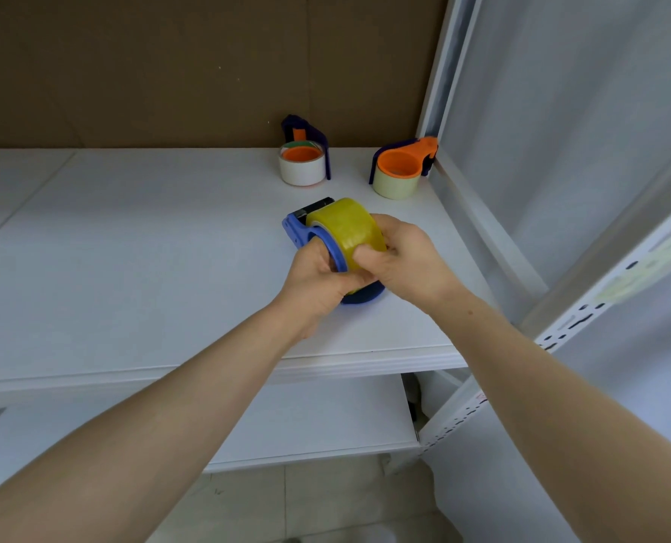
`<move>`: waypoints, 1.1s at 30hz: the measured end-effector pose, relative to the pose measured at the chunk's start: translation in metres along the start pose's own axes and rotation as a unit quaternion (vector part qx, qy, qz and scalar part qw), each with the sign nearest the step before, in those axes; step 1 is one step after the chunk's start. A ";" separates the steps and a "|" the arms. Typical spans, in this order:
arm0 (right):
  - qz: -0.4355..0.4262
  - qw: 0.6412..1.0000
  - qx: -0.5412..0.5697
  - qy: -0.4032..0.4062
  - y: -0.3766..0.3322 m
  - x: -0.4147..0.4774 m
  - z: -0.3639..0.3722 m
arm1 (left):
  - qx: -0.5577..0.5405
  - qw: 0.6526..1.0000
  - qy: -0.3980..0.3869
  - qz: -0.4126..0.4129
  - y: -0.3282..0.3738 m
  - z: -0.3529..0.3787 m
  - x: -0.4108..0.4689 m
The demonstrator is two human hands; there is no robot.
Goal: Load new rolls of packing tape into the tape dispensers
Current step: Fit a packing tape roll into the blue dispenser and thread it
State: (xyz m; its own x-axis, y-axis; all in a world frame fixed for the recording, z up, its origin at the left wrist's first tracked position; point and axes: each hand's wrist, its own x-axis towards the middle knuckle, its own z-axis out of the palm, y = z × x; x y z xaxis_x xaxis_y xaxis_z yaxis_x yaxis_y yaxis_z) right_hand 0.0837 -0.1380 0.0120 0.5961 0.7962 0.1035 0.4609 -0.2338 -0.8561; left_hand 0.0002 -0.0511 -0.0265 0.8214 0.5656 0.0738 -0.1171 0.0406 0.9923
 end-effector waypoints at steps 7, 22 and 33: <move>-0.017 0.999 -0.047 0.002 0.000 -0.003 0.003 | -0.021 0.999 -0.024 -0.027 0.005 -0.008 -0.003; 0.077 0.973 0.215 0.011 0.008 -0.012 -0.005 | -0.043 0.998 -0.003 -0.038 0.006 0.000 -0.010; -0.008 0.985 0.154 -0.075 0.002 -0.007 -0.017 | -0.031 0.999 -0.007 -0.016 0.006 0.002 -0.013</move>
State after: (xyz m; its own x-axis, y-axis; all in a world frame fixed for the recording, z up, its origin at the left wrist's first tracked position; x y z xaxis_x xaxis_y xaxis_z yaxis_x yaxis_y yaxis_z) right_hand 0.0920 -0.1537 0.0182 0.4752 0.8776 0.0624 0.2349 -0.0582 -0.9703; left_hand -0.0098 -0.0600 -0.0216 0.8327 0.5520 0.0432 -0.1236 0.1093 0.9863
